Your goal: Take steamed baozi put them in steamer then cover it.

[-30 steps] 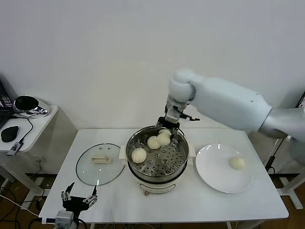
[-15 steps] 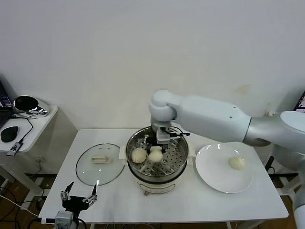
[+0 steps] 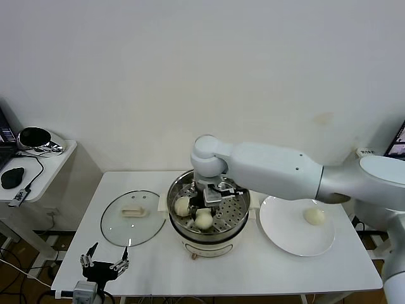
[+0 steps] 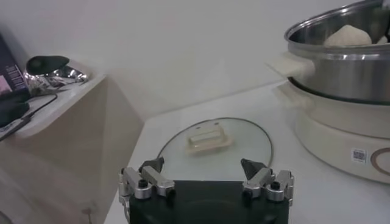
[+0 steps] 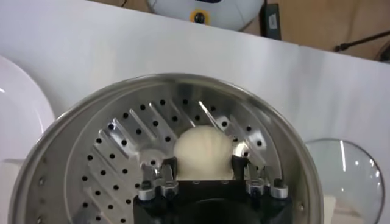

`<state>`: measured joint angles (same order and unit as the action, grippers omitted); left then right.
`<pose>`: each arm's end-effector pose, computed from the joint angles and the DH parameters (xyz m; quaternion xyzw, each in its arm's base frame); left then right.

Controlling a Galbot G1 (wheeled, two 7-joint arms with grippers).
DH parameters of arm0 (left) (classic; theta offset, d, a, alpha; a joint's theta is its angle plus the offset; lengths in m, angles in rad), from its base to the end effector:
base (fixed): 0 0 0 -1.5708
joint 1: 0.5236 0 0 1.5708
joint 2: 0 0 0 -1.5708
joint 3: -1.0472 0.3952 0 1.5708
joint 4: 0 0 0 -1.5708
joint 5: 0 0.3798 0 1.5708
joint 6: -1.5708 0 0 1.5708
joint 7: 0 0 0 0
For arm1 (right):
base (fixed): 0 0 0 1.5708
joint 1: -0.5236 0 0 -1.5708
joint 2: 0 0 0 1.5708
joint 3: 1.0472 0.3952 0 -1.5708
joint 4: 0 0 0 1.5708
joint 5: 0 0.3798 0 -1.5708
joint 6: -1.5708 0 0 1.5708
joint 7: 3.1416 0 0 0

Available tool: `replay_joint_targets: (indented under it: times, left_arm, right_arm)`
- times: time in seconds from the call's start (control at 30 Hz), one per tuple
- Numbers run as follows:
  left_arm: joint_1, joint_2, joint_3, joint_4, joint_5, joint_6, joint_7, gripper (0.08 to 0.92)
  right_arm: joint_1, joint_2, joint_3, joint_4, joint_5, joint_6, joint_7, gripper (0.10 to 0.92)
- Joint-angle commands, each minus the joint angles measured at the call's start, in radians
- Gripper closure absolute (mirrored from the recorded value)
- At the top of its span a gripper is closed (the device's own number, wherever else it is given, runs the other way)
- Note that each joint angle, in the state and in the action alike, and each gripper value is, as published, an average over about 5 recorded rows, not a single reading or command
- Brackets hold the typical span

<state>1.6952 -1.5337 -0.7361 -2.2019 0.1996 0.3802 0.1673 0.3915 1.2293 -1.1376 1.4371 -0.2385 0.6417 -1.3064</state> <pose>0.1372 0.0710 -0.3153 0.0245 -0.9666 -0.1426 0.2116 0.5364 0.2039 -0.1056 -0.7004 -0.0440 -0.7065 0.0915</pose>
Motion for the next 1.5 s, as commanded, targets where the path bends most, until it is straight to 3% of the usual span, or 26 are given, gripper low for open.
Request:
replay_joint_targets:
  times: [0.03, 0.27, 0.53, 0.63, 0.77, 1.07, 1.23, 1.5]
  left_arm:
    - [0.001, -0.001, 0.002, -0.001, 0.001, -0.001, -0.001, 0.177]
    - [-0.001, -0.002, 0.008, 0.01, 0.003, -0.002, -0.002, 0.177]
    - [-0.001, 0.004, 0.014, 0.012, 0.004, 0.0, 0.003, 0.177]
    - [-0.002, 0.008, 0.016, 0.014, 0.004, 0.0, 0.004, 0.177]
    - [0.0, 0.016, 0.019, 0.017, 0.002, 0.0, 0.006, 0.177]
    - [-0.005, 0.039, 0.02, 0.003, -0.023, 0.011, 0.02, 0.177]
    - [0.001, 0.055, 0.036, -0.012, -0.028, 0.015, 0.026, 0.177]
    - [0.005, 0.05, 0.048, -0.019, -0.066, 0.028, 0.02, 0.177]
  right_arm:
    - [-0.008, -0.004, -0.013, 0.028, 0.015, -0.006, -0.004, 0.465]
    - [-0.006, -0.01, -0.014, 0.021, 0.019, -0.019, 0.011, 0.445]
    - [0.055, -0.047, 0.03, 0.022, 0.085, -0.058, 0.011, 0.24]
    - [0.096, -0.099, 0.046, 0.047, 0.135, -0.098, 0.003, 0.208]
    - [0.152, -0.219, 0.047, 0.084, 0.238, -0.235, 0.02, 0.203]
    - [0.206, -0.538, -0.026, 0.083, 0.409, -0.705, 0.088, 0.203]
    - [0.117, -0.664, 0.05, 0.017, 0.39, -0.939, 0.079, 0.203]
    - [-0.168, -0.734, 0.294, -0.053, 0.24, -1.014, 0.086, 0.203]
